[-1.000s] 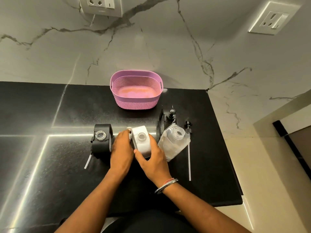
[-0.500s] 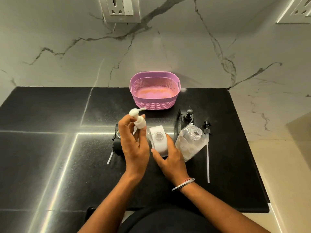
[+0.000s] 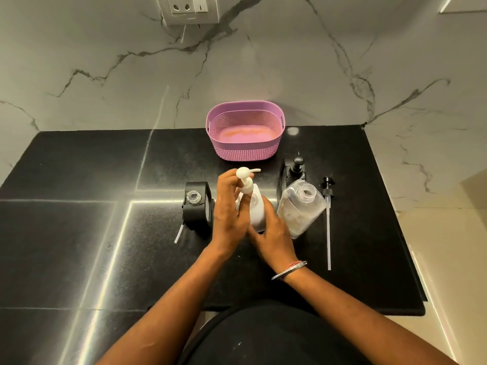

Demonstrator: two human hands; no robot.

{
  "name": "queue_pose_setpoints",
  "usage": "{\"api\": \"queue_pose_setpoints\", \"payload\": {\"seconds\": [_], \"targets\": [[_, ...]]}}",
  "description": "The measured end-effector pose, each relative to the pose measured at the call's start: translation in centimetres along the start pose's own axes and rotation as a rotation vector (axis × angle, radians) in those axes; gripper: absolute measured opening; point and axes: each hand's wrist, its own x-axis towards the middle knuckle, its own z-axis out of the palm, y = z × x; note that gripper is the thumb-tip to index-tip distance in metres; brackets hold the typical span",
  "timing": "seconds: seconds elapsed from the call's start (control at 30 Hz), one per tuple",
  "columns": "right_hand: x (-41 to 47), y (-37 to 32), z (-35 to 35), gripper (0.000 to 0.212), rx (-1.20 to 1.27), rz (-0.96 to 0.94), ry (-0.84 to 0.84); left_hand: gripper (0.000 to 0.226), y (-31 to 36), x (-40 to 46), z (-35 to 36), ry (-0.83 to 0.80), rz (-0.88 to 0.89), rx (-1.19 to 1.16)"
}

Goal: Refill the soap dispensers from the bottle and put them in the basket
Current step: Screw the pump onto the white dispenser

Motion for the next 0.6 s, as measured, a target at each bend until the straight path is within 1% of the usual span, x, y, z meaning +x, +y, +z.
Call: {"api": "queue_pose_setpoints", "payload": {"seconds": [0.1, 0.23, 0.3, 0.4, 0.5, 0.6], "targets": [[0.0, -0.1, 0.0, 0.076, 0.004, 0.004, -0.003, 0.048, -0.3, -0.3, -0.2, -0.015, -0.023, 0.022], [0.0, -0.3, -0.1, 0.076, -0.009, 0.011, 0.000, 0.035, -0.3, -0.8, -0.2, -0.075, -0.009, 0.097], [0.0, -0.3, -0.1, 0.071, -0.010, 0.010, 0.009, 0.032, -0.4, -1.4, -0.3, -0.085, -0.016, 0.144], [0.0, -0.1, 0.0, 0.063, -0.005, -0.006, 0.010, 0.037, -0.6, -1.9, -0.6, -0.120, -0.036, 0.149], [0.1, -0.1, 0.0, 0.068, -0.006, 0.007, 0.000, 0.035, 0.0, -1.6, -0.6, -0.079, -0.067, 0.144], [0.0, -0.1, 0.1, 0.069, 0.012, -0.001, 0.000, 0.031, 0.5, -0.8, -0.4, 0.010, -0.163, 0.107]]}}
